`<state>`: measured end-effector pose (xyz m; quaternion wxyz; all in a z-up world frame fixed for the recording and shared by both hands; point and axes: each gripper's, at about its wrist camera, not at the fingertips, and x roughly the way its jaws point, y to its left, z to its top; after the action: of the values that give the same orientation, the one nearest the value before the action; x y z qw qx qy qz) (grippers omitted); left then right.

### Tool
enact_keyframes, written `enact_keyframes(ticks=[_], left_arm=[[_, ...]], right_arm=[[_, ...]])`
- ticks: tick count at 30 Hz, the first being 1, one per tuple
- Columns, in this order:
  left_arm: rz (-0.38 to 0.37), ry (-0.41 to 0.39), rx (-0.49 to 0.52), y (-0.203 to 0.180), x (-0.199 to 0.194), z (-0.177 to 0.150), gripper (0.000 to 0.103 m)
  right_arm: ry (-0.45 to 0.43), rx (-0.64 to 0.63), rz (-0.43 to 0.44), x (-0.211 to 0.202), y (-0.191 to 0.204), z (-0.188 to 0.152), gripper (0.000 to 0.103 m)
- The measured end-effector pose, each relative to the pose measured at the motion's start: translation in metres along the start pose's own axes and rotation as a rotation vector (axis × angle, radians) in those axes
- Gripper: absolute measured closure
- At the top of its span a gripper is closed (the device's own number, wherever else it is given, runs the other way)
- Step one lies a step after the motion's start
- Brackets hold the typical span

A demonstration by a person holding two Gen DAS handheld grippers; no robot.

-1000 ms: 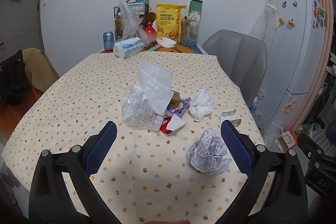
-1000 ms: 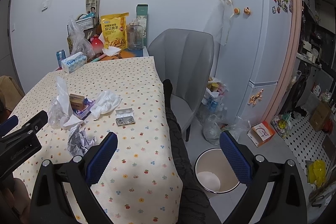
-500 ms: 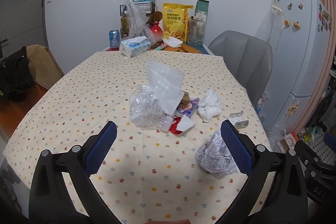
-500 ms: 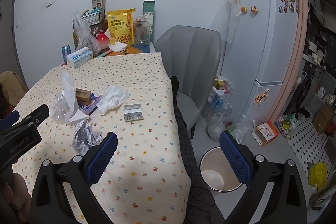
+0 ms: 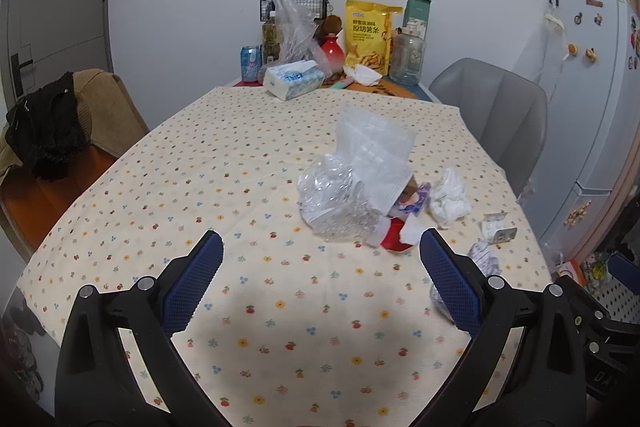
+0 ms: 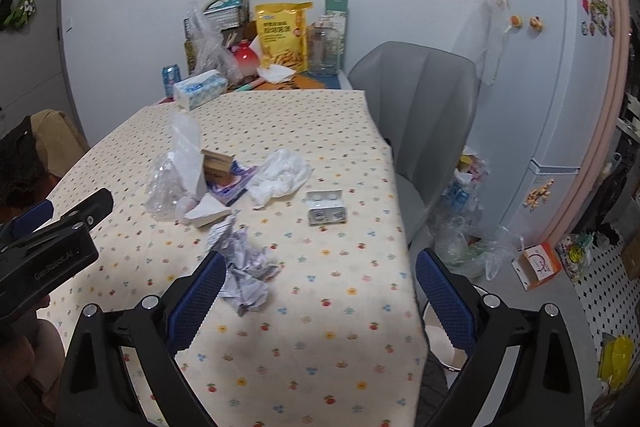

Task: Collect trash
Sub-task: 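Close the right tool on the crumpled printed paper while the left tool grasps the red-and-white packet, then carry the crumpled paper and red-and-white packet in both tools over the white bin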

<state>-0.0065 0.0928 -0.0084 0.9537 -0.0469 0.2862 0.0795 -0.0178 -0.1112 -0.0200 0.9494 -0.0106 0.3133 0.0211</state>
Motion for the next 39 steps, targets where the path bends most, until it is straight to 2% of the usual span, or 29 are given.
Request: enact_keyframes(ticks=[9,11,13,14,15,18,27,34,36,38,39], left_arm=[[0.024,0.068,-0.021,0.022,0.028,-0.012,0.014],[0.018,0.086,-0.022,0.022,0.036,-0.013,0.017],[0.005,0.102,-0.021,0.020,0.042,-0.012,0.022],[-0.003,0.107,-0.020,0.018,0.045,-0.011,0.023],[-0.011,0.111,-0.018,0.016,0.047,-0.011,0.026],[-0.038,0.120,-0.001,0.004,0.053,-0.008,0.031],[-0.130,0.138,0.059,-0.047,0.066,-0.005,0.045],[-0.114,0.194,0.096,-0.077,0.092,-0.005,0.052],[-0.118,0.226,0.093,-0.081,0.099,-0.007,0.061],[-0.128,0.267,0.090,-0.086,0.108,-0.008,0.082],[-0.130,0.272,0.088,-0.088,0.110,-0.009,0.083]], right_arm=[[0.093,-0.044,0.092,0.039,0.031,-0.008,0.019],[0.112,-0.052,0.108,0.048,0.036,-0.009,0.024],[0.146,-0.050,0.138,0.061,0.039,-0.010,0.034],[0.166,-0.044,0.155,0.068,0.039,-0.010,0.050],[0.183,-0.035,0.172,0.072,0.037,-0.010,0.070],[0.184,-0.001,0.196,0.074,0.028,-0.007,0.077],[0.153,0.050,0.155,0.059,-0.013,-0.001,0.079],[0.135,0.103,0.109,0.050,-0.051,-0.001,0.079],[0.127,0.116,0.096,0.048,-0.062,0.000,0.079],[0.118,0.129,0.083,0.046,-0.072,0.000,0.079],[0.115,0.134,0.079,0.045,-0.076,-0.001,0.079]])
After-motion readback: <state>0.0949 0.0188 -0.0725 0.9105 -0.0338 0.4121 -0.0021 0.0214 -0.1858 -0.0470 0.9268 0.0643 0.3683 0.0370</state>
